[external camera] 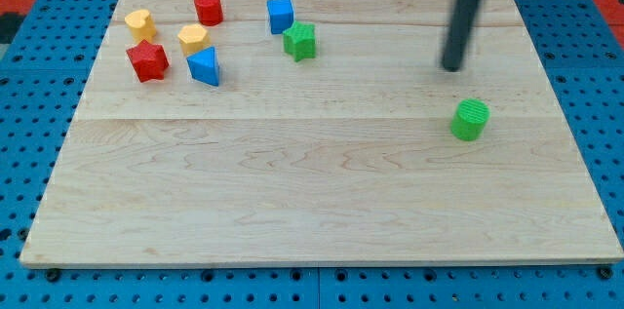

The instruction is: Push the green circle towards the top left

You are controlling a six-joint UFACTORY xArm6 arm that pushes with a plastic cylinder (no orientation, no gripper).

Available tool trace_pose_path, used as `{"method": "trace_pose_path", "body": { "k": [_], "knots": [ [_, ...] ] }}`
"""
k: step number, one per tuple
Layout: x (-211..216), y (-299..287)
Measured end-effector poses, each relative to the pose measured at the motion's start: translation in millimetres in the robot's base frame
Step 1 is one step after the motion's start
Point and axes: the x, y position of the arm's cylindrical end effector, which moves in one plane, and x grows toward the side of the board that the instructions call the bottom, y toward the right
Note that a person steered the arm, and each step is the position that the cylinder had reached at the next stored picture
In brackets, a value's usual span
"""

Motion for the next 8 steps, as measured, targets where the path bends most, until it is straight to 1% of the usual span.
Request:
{"method": "trace_pose_path", "body": {
  "k": [1,2,3,4,5,6,7,8],
  "knots": [
    [37.9,56.0],
    [73.2,27.1],
    [98.4,-12.3],
    [124.3,-32.5],
    [89.6,-78.4],
    [98.6,-8.7],
    [70.1,-1.4],
    [67.9,-83.1]
  ]
}}
